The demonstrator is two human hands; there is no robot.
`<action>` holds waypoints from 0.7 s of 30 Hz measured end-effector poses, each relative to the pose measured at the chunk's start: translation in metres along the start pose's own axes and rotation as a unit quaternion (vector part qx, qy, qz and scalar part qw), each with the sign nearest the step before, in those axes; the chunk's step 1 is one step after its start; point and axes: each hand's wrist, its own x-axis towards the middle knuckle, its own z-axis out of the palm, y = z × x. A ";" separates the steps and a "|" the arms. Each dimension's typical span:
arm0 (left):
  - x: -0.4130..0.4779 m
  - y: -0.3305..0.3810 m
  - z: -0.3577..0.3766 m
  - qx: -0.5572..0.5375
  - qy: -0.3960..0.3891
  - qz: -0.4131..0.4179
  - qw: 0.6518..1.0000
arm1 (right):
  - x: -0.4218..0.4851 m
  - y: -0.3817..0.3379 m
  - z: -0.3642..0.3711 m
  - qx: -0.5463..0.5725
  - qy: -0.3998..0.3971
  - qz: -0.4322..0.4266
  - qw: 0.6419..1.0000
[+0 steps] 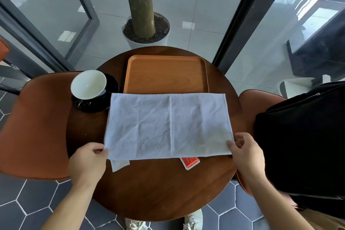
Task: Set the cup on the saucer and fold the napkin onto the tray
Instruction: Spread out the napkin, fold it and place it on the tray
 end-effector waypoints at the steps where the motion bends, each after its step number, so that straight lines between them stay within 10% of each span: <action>1: 0.001 -0.001 0.000 -0.017 0.003 -0.008 1.000 | 0.003 0.000 -0.002 0.021 -0.008 0.021 1.000; 21: -0.017 -0.022 -0.015 -0.300 -0.042 -0.165 0.939 | -0.008 0.019 -0.021 0.176 -0.104 0.083 0.975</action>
